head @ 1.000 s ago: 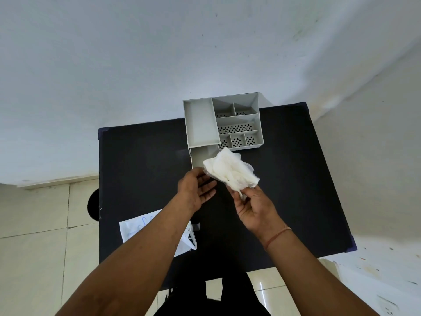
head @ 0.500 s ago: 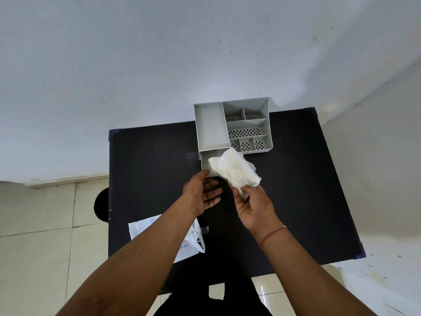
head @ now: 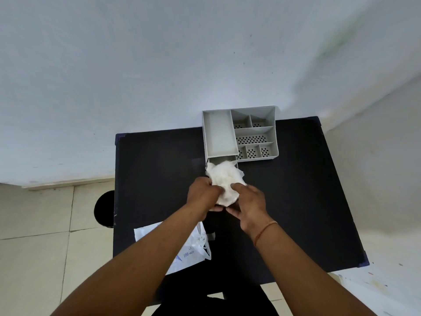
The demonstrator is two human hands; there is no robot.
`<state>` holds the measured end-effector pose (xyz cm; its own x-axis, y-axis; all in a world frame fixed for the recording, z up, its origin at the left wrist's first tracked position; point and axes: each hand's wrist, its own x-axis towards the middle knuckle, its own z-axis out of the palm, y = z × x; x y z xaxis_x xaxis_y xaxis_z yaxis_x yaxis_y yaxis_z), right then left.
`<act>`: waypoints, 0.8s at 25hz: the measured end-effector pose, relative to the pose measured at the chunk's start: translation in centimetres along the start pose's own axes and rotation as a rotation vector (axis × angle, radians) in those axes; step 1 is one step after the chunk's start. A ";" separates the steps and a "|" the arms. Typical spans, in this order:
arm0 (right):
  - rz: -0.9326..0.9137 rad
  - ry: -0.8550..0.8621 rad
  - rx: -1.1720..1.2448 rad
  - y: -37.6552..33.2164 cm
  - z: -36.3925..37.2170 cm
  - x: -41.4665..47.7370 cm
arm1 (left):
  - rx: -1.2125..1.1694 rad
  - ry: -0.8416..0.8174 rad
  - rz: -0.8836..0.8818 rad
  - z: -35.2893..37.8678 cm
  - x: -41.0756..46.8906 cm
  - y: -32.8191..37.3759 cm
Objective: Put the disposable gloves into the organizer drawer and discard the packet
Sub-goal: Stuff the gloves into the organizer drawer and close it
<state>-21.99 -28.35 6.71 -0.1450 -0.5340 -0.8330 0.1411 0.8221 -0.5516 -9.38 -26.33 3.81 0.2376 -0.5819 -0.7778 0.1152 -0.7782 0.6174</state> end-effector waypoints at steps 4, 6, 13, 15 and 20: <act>-0.097 0.016 -0.279 -0.6 -1.1 1.2 | 0.167 -0.138 -0.013 -1.8 0.7 2.3; -0.174 0.021 -0.369 -0.9 -1.6 1.6 | 0.233 -0.155 -0.007 -2.2 1.5 3.1; -0.389 0.019 -0.440 -2.5 0.3 3.9 | 0.138 0.256 0.196 -1.3 3.3 3.1; -0.401 0.027 -0.471 -2.6 1.2 4.8 | 0.215 0.286 0.248 -1.1 3.7 2.5; -0.525 -0.017 -0.676 -2.6 1.4 6.1 | 0.539 0.393 0.450 -0.5 4.0 2.1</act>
<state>-21.90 -33.97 3.03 -0.0127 -0.8772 -0.4800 -0.5554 0.4054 -0.7261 -7.67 -30.17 2.08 0.4843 -0.8189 -0.3079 -0.5301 -0.5546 0.6414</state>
